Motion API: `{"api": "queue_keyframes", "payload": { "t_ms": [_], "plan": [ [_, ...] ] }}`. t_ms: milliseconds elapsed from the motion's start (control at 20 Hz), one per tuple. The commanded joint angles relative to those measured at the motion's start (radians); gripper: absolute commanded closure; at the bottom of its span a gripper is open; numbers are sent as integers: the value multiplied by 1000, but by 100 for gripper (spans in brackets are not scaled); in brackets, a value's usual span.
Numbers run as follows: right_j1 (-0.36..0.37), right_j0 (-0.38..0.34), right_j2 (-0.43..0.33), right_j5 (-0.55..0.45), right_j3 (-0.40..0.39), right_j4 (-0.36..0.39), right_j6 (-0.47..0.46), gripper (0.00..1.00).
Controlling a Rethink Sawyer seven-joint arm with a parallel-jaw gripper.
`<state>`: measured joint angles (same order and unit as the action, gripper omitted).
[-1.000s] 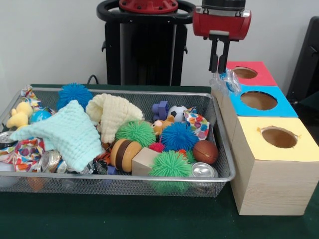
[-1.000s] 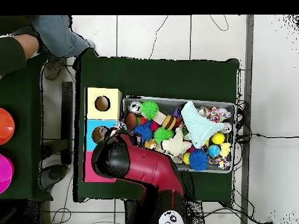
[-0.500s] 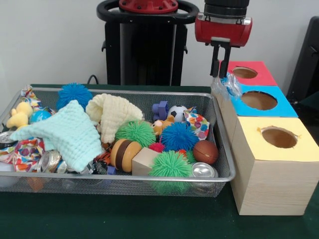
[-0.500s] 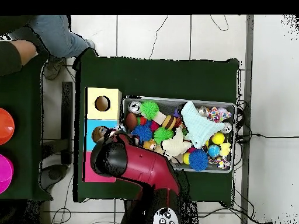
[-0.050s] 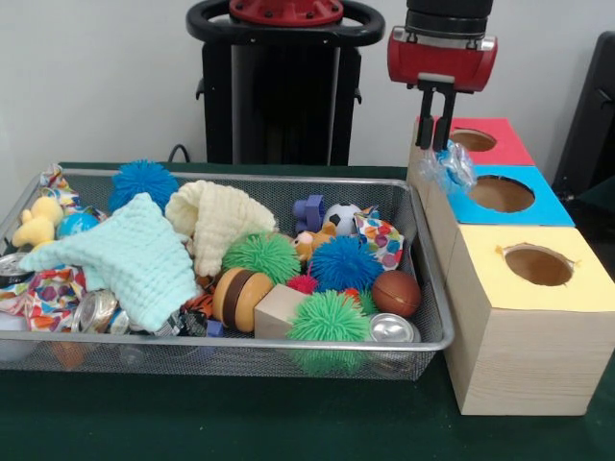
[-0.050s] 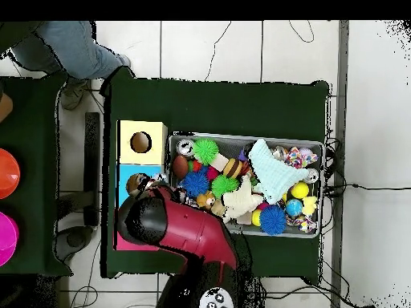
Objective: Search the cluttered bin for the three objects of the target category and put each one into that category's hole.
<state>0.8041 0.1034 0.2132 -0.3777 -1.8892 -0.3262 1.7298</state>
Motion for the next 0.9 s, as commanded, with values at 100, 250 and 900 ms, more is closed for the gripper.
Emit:
{"api": "queue_keyframes", "payload": {
  "t_ms": [100,250,900],
  "plan": [
    [-12,19,-2,-27,-24,-70,305,100],
    [-14,36,-1,-20,-31,-79,318,100],
    [-32,63,-3,5,-31,-91,345,100]
  ]
}}
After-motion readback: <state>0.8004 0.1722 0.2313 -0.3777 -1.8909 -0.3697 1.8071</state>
